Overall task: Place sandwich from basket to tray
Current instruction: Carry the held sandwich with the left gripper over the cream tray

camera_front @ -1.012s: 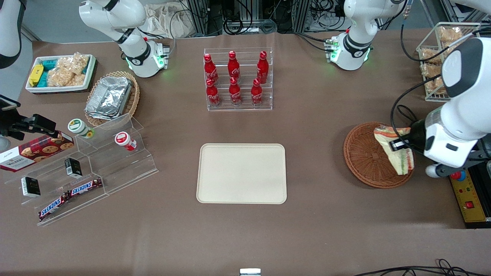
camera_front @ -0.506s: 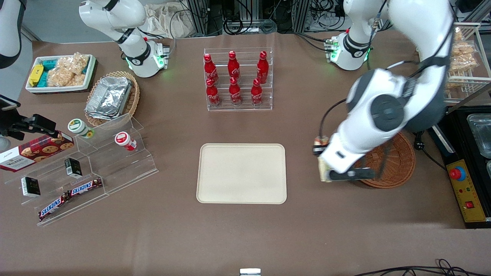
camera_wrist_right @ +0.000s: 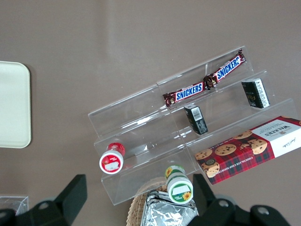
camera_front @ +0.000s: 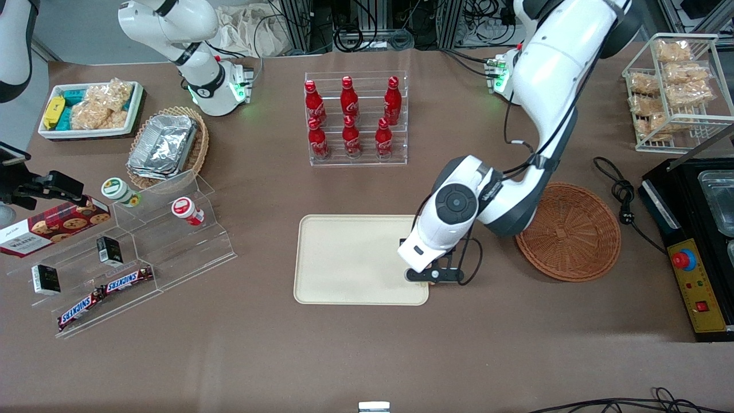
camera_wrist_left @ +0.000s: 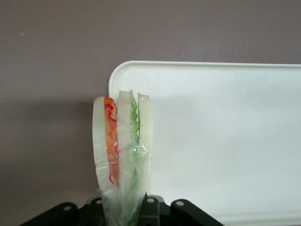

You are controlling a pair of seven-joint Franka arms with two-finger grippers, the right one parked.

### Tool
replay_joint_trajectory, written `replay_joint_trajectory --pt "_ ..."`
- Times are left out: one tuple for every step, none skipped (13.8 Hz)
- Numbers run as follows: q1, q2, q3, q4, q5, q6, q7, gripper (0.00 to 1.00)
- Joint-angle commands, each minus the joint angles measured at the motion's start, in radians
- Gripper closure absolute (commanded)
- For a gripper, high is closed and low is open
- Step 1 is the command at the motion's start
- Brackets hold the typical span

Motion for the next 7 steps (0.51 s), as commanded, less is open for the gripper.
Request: replay_joint_trajectory --pt "-0.024 0.048 0.007 0.03 0.016 0.043 -0.022 0.95" --pt "-0.026 0.06 0.007 0.03 0.016 0.05 -0.028 0.89" --pt "-0.027 0.074 0.007 0.031 0.017 0.053 -0.031 0.86" --pt "-0.036 0.077 0.009 0.028 0.017 0.056 -0.033 0.79" --pt "-0.038 0.079 0.01 0.025 0.017 0.056 -0.034 0.64" --pt "-0.038 0.077 0.01 0.025 0.016 0.056 -0.036 0.1" --pt "-0.038 0.071 0.01 0.025 0.017 0.048 -0.051 0.01"
